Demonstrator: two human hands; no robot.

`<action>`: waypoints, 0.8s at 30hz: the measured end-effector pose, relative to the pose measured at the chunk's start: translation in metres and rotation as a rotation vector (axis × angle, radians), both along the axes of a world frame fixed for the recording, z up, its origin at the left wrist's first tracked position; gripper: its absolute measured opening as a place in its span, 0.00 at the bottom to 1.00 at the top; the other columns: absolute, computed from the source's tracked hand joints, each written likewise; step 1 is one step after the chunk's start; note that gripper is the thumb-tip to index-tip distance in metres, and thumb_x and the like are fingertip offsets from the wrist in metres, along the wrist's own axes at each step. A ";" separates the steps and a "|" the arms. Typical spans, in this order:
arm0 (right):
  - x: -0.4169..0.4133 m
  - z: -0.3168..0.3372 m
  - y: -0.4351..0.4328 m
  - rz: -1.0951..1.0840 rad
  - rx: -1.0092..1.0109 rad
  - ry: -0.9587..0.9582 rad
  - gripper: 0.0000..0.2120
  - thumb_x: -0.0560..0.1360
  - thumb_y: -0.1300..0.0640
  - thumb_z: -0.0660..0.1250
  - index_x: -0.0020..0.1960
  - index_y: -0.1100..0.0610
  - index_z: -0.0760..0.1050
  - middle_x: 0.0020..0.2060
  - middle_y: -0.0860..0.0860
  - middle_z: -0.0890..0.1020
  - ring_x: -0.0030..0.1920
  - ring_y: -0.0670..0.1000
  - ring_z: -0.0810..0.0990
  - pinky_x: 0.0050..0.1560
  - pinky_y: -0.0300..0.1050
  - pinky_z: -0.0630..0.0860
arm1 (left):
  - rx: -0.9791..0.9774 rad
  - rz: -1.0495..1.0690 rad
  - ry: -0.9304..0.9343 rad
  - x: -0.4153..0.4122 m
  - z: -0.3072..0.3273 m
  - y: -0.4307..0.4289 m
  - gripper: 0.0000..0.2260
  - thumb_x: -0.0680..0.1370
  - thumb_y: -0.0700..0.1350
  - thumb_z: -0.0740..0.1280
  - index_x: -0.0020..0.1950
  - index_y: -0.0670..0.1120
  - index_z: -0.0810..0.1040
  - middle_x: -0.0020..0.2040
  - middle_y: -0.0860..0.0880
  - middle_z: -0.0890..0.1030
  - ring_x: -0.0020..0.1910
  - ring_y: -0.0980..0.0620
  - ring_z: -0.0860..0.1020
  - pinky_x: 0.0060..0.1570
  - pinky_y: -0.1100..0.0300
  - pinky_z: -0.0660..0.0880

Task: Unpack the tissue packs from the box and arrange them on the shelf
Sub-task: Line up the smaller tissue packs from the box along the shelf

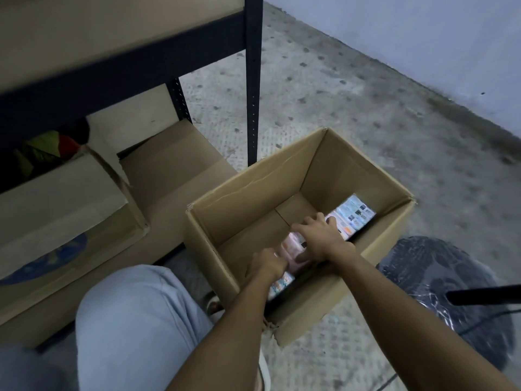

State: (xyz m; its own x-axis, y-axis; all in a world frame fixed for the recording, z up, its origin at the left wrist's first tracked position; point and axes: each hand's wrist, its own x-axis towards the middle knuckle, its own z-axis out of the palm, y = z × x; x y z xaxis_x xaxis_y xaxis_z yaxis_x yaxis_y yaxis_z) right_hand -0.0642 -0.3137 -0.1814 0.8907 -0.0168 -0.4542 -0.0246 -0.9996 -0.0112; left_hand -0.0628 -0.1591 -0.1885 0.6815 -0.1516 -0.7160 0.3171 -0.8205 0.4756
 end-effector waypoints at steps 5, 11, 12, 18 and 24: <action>-0.002 0.016 -0.005 -0.102 0.170 -0.033 0.33 0.64 0.45 0.76 0.65 0.47 0.67 0.57 0.54 0.72 0.59 0.58 0.72 0.57 0.50 0.69 | -0.020 -0.013 -0.096 0.004 0.023 0.007 0.15 0.71 0.48 0.69 0.58 0.48 0.79 0.55 0.45 0.79 0.50 0.46 0.78 0.50 0.54 0.78; -0.015 0.046 -0.009 -0.219 0.392 -0.185 0.31 0.62 0.51 0.78 0.63 0.50 0.72 0.55 0.53 0.71 0.51 0.53 0.75 0.51 0.43 0.71 | -0.046 -0.086 -0.256 0.017 0.060 0.024 0.14 0.73 0.51 0.69 0.57 0.48 0.79 0.55 0.45 0.82 0.49 0.46 0.79 0.47 0.56 0.75; -0.018 0.051 -0.009 -0.235 0.415 -0.221 0.32 0.61 0.52 0.78 0.63 0.50 0.73 0.54 0.53 0.71 0.51 0.53 0.75 0.52 0.42 0.72 | -0.046 -0.098 -0.285 0.017 0.068 0.027 0.14 0.73 0.51 0.69 0.57 0.49 0.79 0.55 0.45 0.82 0.52 0.45 0.79 0.50 0.56 0.75; -0.035 0.081 0.002 -0.324 0.522 -0.405 0.32 0.59 0.52 0.80 0.62 0.46 0.75 0.52 0.47 0.68 0.54 0.50 0.73 0.57 0.42 0.71 | -0.084 -0.058 -0.426 0.014 0.116 0.049 0.14 0.70 0.53 0.70 0.55 0.55 0.80 0.54 0.47 0.82 0.52 0.46 0.79 0.54 0.52 0.77; -0.049 0.124 0.020 -0.344 0.607 -0.601 0.28 0.62 0.56 0.79 0.61 0.45 0.76 0.54 0.48 0.70 0.57 0.49 0.72 0.55 0.37 0.67 | -0.182 0.019 -0.574 0.005 0.160 0.078 0.11 0.69 0.52 0.70 0.51 0.57 0.81 0.49 0.52 0.83 0.46 0.51 0.80 0.48 0.58 0.78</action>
State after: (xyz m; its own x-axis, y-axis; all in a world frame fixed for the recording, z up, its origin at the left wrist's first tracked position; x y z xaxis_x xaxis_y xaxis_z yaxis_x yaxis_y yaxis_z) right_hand -0.1133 -0.2939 -0.0572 0.9699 -0.2343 0.0660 -0.1393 -0.7568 -0.6387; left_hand -0.0582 -0.0810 -0.0285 0.9552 -0.2214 -0.1962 -0.0186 -0.7070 0.7070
